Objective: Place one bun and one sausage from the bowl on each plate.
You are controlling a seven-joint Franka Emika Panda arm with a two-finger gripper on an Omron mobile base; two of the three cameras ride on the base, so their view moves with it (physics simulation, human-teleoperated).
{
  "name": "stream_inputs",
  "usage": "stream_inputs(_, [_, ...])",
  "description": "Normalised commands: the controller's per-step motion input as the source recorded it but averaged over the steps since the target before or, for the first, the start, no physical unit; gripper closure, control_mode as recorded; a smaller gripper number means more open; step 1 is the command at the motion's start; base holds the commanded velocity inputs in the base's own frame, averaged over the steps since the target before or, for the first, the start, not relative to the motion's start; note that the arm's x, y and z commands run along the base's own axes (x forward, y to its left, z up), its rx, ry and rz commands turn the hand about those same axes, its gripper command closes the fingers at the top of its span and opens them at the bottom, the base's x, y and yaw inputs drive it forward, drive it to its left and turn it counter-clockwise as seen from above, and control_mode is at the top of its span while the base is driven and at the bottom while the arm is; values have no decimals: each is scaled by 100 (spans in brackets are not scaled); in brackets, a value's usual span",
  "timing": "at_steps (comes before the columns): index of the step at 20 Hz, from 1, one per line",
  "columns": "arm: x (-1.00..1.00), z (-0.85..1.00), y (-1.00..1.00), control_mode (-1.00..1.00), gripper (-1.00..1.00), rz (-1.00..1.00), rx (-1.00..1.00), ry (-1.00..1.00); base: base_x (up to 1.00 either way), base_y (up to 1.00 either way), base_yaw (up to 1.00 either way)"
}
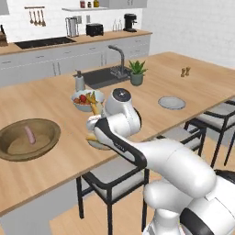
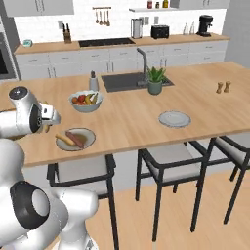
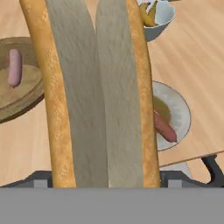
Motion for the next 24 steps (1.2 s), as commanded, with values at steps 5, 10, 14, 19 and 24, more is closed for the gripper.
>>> stream_inputs(5, [0, 0, 0, 100, 100, 0, 0, 0, 31, -100, -13])
stream_inputs(10, [0, 0, 0, 100, 100, 0, 0, 0, 59, -100, -1])
stream_inputs(14, [0, 0, 0, 100, 100, 0, 0, 0, 56, -100, 0])
stream_inputs(19, [0, 0, 0, 100, 100, 0, 0, 0, 77, -100, 5])
stream_inputs(24, [0, 0, 0, 100, 100, 0, 0, 0, 98, -34, 28])
